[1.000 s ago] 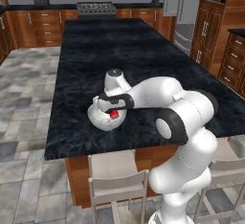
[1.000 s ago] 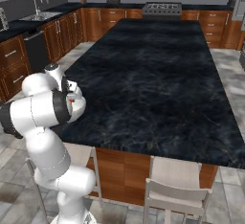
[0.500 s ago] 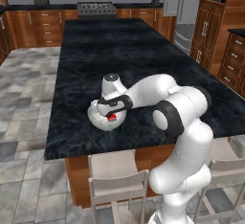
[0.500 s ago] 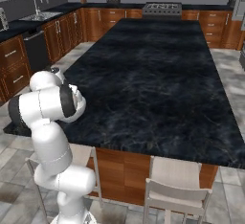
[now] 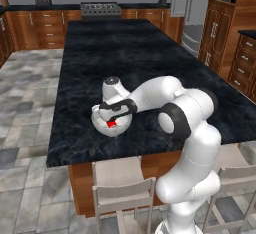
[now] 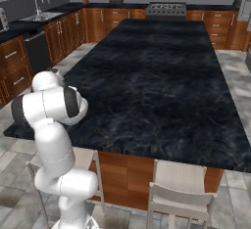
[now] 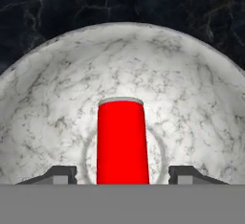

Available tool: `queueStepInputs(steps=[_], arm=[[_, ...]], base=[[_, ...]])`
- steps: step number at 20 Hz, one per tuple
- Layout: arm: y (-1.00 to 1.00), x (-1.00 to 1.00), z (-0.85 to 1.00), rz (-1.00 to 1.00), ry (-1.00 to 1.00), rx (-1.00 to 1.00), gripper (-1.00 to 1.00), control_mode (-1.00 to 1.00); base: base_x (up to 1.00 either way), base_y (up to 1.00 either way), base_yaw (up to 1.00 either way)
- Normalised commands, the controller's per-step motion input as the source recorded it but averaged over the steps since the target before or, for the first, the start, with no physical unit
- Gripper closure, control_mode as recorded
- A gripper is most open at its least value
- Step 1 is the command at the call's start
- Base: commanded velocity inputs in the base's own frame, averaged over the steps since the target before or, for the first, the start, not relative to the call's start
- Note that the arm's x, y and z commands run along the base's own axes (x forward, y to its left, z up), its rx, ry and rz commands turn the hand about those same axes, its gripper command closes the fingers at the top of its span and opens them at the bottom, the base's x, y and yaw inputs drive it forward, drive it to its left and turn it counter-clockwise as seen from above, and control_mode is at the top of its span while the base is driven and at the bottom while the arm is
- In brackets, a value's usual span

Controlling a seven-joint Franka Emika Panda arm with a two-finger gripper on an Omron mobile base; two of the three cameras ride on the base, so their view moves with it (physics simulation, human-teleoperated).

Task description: Open the fridge, grab two sodas, and place both sodas inside the bowl with ice on the dining counter.

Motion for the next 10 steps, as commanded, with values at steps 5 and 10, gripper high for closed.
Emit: queueStepInputs(steps=[5, 10], arm=[[-0.21, -0.31, 0.4, -0.01, 0.0, 0.02, -1.0, -1.0], [-0.39, -0.52, 0.53, -0.01, -0.01, 0.06, -1.0, -1.0]], base=[[0.0, 0.0, 0.0], [0.0, 0.0, 0.0]])
